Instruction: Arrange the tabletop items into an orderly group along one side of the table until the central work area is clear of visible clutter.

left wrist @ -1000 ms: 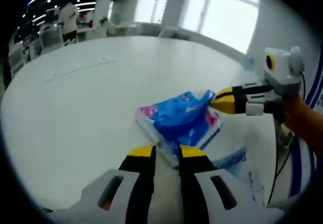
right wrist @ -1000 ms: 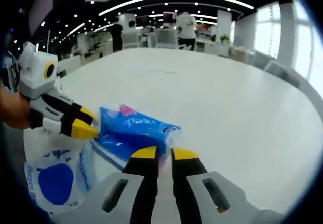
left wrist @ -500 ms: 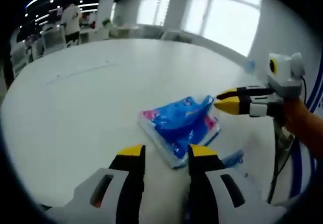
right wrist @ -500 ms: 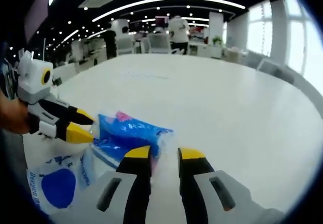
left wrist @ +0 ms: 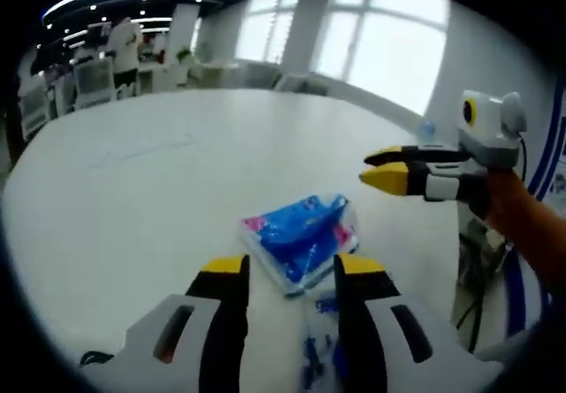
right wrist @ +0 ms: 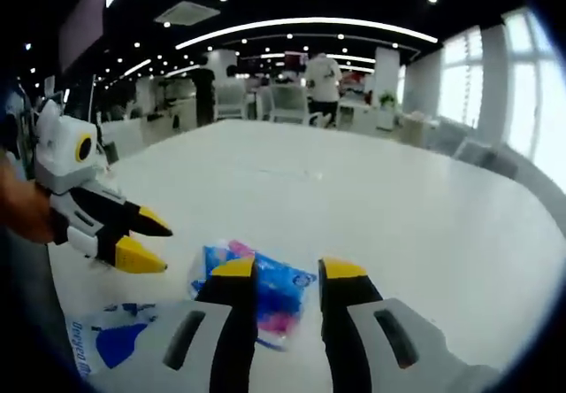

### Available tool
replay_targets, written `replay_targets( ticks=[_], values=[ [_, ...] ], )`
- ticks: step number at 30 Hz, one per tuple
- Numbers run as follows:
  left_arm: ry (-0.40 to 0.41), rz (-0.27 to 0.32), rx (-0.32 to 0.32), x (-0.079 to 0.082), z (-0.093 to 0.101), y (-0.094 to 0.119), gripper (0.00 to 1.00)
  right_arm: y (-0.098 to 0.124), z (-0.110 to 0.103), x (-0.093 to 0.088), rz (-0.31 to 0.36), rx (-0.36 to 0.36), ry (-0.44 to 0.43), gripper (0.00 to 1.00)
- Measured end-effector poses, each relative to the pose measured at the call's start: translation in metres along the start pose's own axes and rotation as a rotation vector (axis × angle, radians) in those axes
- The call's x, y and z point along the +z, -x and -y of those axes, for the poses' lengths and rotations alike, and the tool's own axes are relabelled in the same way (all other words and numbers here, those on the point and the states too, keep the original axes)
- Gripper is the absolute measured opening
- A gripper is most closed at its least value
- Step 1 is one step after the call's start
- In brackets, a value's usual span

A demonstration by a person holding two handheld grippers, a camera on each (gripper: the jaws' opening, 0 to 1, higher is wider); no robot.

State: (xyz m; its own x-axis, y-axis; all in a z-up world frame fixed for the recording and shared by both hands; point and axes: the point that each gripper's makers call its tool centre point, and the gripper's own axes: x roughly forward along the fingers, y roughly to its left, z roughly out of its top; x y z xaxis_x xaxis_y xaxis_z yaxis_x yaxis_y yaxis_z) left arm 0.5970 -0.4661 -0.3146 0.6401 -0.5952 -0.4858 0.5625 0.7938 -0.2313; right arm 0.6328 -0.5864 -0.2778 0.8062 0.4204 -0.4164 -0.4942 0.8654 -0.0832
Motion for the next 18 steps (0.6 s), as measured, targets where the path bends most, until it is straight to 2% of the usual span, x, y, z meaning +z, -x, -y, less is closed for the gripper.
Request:
replay_targets(
  ticks=[6, 11, 18],
  values=[
    [-0.001, 0.047, 0.012, 0.011, -0.007, 0.034, 0.36, 0.006, -0.019, 0.018, 0.027, 0.025, 0.026, 0.28],
    [0.002, 0.079, 0.029, 0.013, -0.012, 0.067, 0.37, 0.012, -0.039, 0.028, 0.037, 0.059, 0.055, 0.29],
    [0.011, 0.052, 0.043, -0.003, -0.014, 0.107, 0.37, 0.015, -0.065, 0.033, 0.028, 0.109, 0.1, 0.29]
  ],
)
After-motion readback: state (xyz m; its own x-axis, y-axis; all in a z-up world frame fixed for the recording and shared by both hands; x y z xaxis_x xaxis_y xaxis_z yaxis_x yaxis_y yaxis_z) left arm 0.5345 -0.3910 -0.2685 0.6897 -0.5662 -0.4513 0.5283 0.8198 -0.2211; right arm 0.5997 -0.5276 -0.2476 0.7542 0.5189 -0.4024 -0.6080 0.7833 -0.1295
